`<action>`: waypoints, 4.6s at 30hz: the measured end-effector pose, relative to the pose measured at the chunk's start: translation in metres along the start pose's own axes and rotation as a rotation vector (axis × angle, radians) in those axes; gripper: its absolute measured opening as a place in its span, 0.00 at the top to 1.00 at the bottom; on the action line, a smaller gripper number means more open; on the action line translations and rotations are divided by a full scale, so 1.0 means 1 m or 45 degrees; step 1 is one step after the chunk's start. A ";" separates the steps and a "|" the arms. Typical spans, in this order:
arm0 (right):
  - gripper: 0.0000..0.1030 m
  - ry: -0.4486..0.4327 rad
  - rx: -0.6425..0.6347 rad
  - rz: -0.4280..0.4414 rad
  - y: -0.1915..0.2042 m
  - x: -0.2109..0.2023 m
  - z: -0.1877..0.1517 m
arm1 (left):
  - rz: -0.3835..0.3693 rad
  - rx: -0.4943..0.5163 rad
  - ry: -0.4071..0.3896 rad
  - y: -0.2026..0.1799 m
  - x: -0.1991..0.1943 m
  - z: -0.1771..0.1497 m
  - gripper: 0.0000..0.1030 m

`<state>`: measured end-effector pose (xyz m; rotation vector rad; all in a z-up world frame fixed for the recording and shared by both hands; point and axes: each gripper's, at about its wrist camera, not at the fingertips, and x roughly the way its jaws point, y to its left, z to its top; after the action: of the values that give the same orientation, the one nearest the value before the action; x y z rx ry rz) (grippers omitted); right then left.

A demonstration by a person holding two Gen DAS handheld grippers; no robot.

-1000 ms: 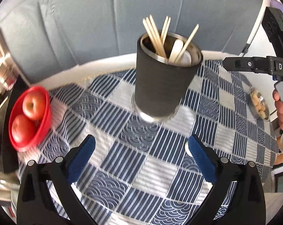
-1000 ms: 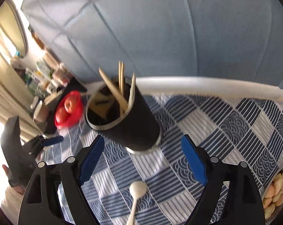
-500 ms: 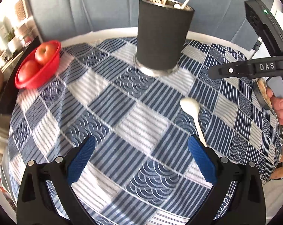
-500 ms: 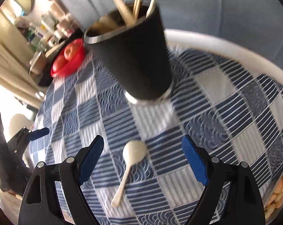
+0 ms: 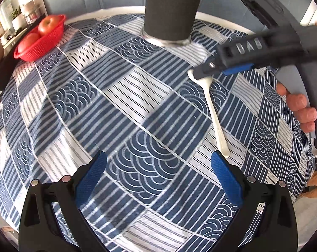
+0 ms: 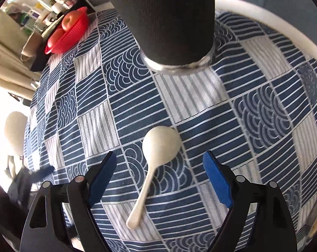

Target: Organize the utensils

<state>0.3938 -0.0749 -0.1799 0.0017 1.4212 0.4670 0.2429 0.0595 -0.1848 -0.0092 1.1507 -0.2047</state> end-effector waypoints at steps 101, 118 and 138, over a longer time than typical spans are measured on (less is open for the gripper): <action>0.21 -0.435 0.529 0.325 -0.060 -0.156 0.094 | -0.150 0.405 -0.213 0.027 -0.112 0.239 0.06; 0.21 -0.393 0.444 0.280 -0.037 -0.131 0.080 | -0.109 0.210 -0.091 0.099 -0.066 0.189 0.06; 0.21 -0.281 0.505 0.033 -0.064 -0.092 0.031 | -0.136 0.221 0.128 0.133 0.054 0.168 0.06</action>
<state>0.4361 -0.1537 -0.1053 0.3806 1.2764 0.1926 0.4371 0.1644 -0.1797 0.0941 1.2307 -0.4033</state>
